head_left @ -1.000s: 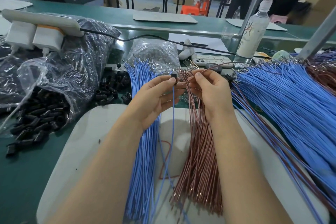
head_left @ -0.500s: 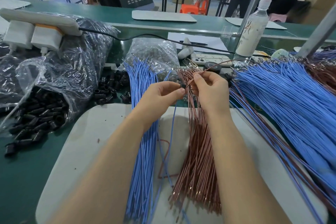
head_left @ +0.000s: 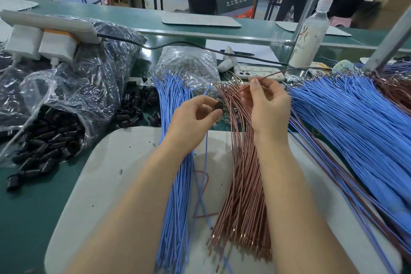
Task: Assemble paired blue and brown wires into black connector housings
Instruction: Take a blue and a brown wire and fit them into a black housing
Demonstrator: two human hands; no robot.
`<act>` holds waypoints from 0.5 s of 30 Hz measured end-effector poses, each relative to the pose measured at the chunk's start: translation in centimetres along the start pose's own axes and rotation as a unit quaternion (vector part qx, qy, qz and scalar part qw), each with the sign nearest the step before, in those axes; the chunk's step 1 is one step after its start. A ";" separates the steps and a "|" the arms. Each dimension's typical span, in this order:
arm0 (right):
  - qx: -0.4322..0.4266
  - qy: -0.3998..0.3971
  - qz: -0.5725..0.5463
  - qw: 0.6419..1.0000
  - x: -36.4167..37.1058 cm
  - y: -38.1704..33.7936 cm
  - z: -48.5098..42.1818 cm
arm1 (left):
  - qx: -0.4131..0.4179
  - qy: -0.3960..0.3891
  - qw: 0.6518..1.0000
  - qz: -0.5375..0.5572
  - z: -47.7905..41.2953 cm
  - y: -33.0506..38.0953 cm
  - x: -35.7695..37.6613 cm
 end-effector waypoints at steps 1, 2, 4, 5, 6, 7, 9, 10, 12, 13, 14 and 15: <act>-0.003 -0.008 -0.001 1.000 0.2 -0.2 0.1 | 0.011 0.010 1.000 -0.017 0.1 0.2 -0.2; -0.010 -0.018 0.009 1.000 0.4 -0.4 0.1 | 0.023 0.021 0.999 -0.036 0.2 0.5 -0.3; -0.030 -0.037 0.051 0.998 1.0 -0.8 0.3 | 0.040 0.035 0.997 -0.060 0.3 1.0 -0.5; -0.039 -0.043 0.070 0.996 1.2 -1.0 0.4 | 0.046 0.038 0.996 -0.065 0.4 1.2 -0.6; -0.044 -0.047 0.083 0.994 1.4 -1.1 0.5 | 0.051 0.039 0.995 -0.071 0.4 1.3 -0.5; -0.047 -0.050 0.091 0.994 1.5 -1.1 0.5 | 0.056 0.040 0.995 -0.077 0.4 1.5 -0.5; -0.049 -0.049 0.101 0.992 1.5 -1.0 0.5 | 0.066 0.043 0.993 -0.086 0.5 1.8 -0.5; -0.050 -0.047 0.105 0.992 1.4 -1.0 0.5 | 0.069 0.044 0.993 -0.090 0.5 1.8 -0.5; -0.048 -0.044 0.103 0.993 1.3 -1.0 0.4 | 0.071 0.043 0.992 -0.096 0.5 1.9 -0.4; -0.045 -0.043 0.099 0.993 1.3 -0.9 0.4 | 0.071 0.043 0.991 -0.100 0.5 1.9 -0.4; -0.044 -0.042 0.096 0.994 1.3 -0.9 0.4 | 0.072 0.043 0.991 -0.104 0.5 1.8 -0.4; -0.044 -0.041 0.094 0.994 1.3 -0.9 0.4 | 0.072 0.043 0.991 -0.108 0.5 1.8 -0.4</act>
Point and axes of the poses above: each hand's wrist, its own z-axis away from the middle knuckle, its own x-axis out of the palm, y = z × x, the point moved 9 cm from there along -z, towards the middle knuckle, and after that the axes turned 6 degrees about -y, right-handed, at the moved point
